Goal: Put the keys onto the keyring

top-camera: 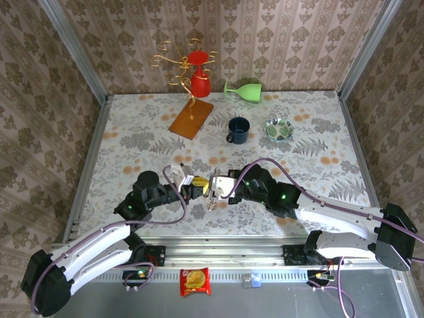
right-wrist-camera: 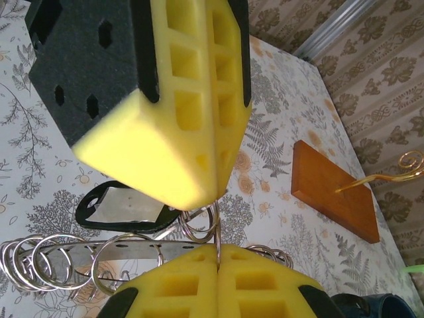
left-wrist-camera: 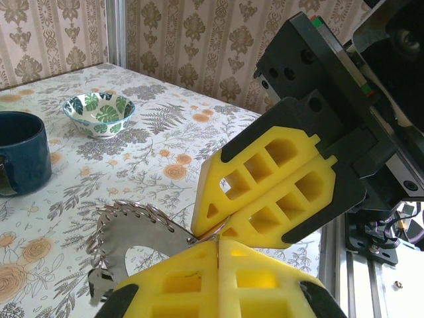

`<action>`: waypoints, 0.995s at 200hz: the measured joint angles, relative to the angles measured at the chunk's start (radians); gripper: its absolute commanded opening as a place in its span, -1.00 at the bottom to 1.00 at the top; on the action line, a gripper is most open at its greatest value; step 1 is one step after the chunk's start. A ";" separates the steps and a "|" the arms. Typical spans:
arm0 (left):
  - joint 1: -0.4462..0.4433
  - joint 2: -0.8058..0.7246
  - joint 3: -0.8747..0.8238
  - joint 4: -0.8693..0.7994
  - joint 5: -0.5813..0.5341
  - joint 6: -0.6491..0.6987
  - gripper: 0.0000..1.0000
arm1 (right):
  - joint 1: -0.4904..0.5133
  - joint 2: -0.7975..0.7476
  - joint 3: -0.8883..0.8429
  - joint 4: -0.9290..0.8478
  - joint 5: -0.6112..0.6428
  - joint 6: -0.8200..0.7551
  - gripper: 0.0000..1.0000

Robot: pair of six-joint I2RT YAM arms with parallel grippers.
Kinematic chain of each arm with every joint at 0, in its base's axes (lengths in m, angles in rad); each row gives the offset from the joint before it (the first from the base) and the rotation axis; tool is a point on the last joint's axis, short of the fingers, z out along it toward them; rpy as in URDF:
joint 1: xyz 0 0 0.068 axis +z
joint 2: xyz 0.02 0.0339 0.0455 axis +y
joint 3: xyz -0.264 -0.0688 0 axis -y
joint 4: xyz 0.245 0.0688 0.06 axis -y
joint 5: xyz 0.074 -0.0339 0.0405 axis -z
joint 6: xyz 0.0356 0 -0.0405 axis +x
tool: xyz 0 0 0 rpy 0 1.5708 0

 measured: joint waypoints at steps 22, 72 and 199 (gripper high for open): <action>0.000 0.000 0.000 0.000 0.000 0.000 -1.00 | 0.000 0.000 0.000 0.000 -0.004 0.008 -1.00; 0.005 0.000 0.000 -0.003 0.001 0.000 -1.00 | 0.000 0.000 -0.001 -0.001 -0.013 0.010 -1.00; 0.007 0.000 0.000 -0.031 0.003 -0.001 -1.00 | 0.011 0.000 -0.001 -0.017 -0.011 -0.023 -1.00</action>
